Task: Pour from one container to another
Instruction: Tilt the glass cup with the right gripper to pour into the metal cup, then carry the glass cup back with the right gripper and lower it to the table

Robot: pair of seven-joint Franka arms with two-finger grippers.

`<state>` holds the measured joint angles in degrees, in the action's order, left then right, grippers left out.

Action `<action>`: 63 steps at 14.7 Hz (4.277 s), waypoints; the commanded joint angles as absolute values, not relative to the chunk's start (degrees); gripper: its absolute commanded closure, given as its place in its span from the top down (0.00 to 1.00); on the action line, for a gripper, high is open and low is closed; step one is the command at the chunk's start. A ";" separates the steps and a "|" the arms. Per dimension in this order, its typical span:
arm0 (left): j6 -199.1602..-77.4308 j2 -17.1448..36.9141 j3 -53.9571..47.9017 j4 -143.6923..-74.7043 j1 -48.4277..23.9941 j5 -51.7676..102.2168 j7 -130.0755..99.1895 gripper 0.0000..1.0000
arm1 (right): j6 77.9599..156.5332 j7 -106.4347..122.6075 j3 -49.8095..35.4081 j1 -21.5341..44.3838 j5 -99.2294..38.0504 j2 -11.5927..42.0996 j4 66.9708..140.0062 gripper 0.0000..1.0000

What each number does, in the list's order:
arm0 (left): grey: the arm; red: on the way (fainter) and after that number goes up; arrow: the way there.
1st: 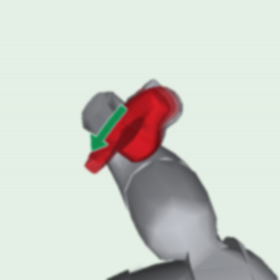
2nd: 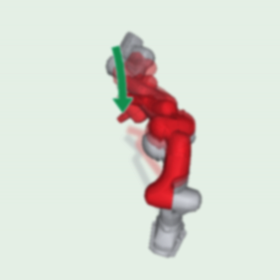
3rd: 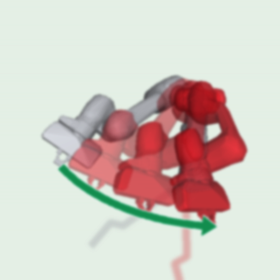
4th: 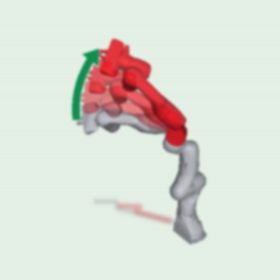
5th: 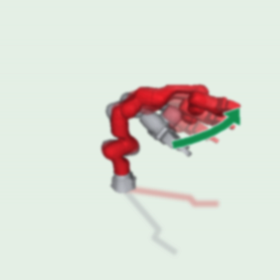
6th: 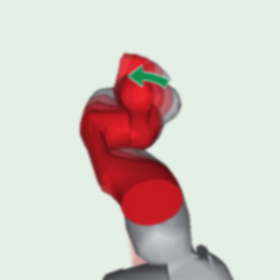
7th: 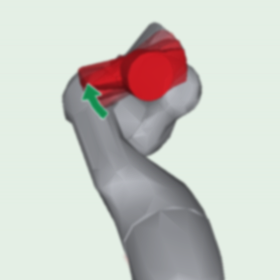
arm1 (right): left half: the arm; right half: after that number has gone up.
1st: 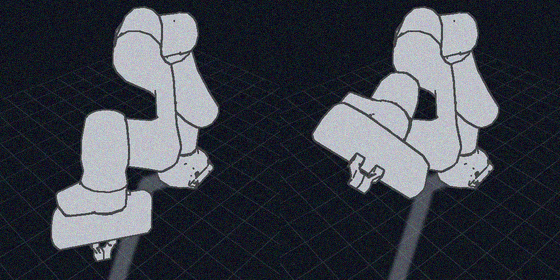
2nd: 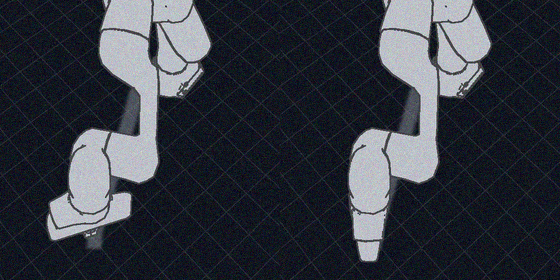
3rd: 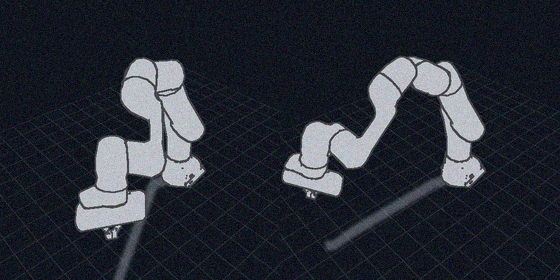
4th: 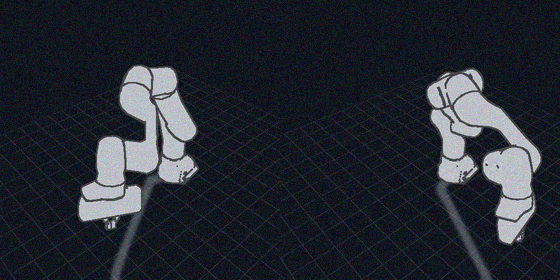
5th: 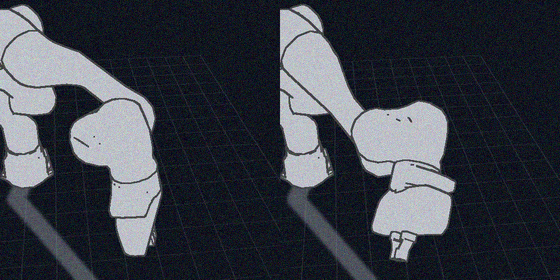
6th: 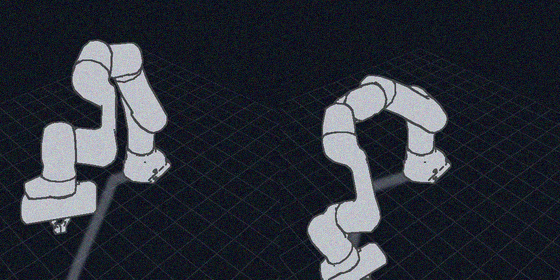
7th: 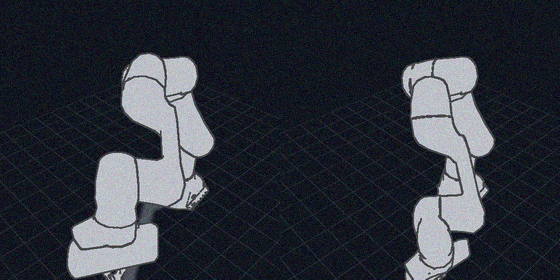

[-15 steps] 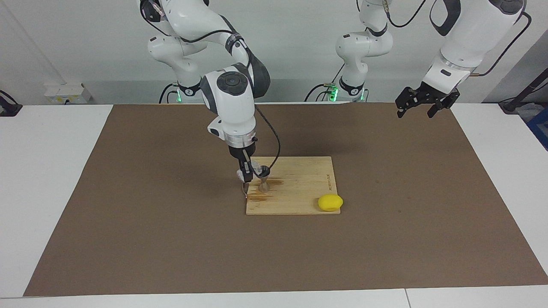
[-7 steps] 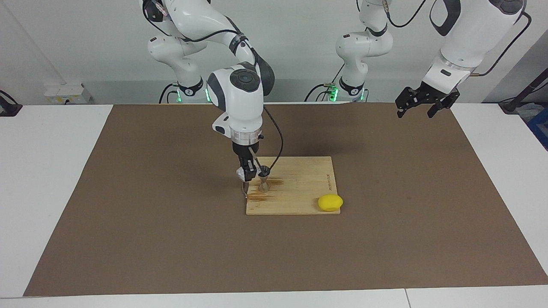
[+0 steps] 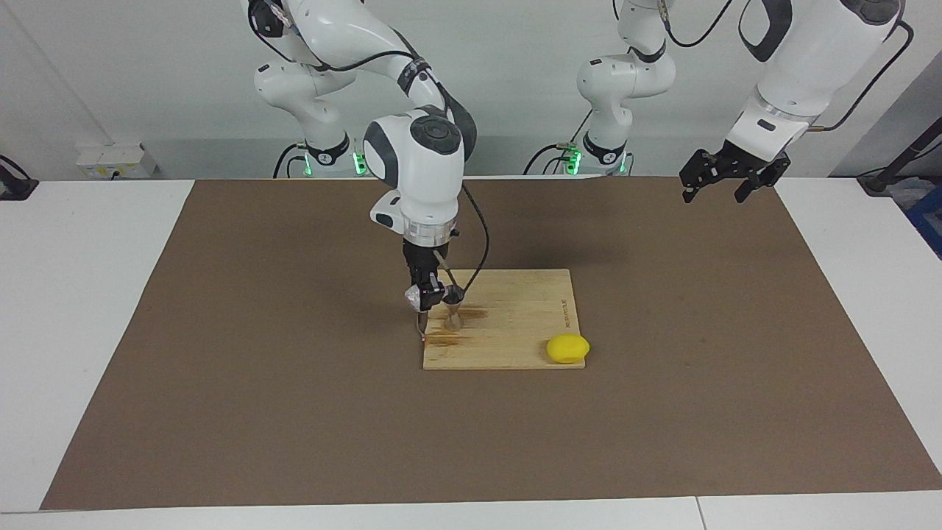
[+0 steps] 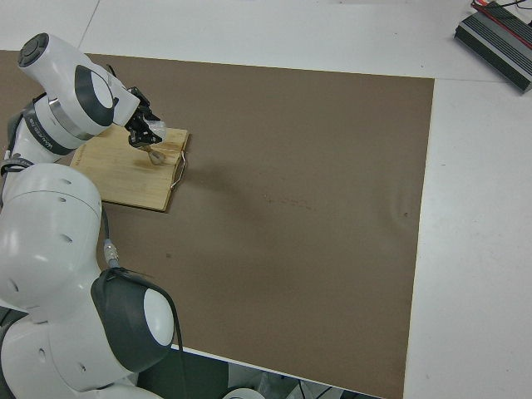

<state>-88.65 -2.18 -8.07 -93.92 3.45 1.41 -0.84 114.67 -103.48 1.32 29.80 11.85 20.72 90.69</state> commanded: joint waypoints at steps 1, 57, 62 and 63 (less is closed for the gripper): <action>-87.89 -3.16 -8.44 -94.48 4.13 0.62 0.00 1.00 | 113.03 -105.21 1.14 30.67 14.68 20.57 89.83 0.00; -87.89 -3.16 -8.44 -94.48 4.13 0.62 0.00 1.00 | 111.36 -45.00 1.41 -10.02 -53.44 21.97 115.22 0.00; -87.89 -3.16 -8.44 -94.48 4.13 0.62 0.00 1.00 | 114.42 -45.00 1.41 -10.02 -53.44 21.45 117.59 0.00; -87.89 -3.16 -8.44 -94.48 4.13 0.62 0.00 1.00 | 114.87 -45.00 1.49 -10.02 -53.44 21.45 117.77 0.35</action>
<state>-88.63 -2.18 -8.07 -93.92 3.45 1.41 -0.84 112.76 -46.82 2.00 -9.36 -51.82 22.82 115.42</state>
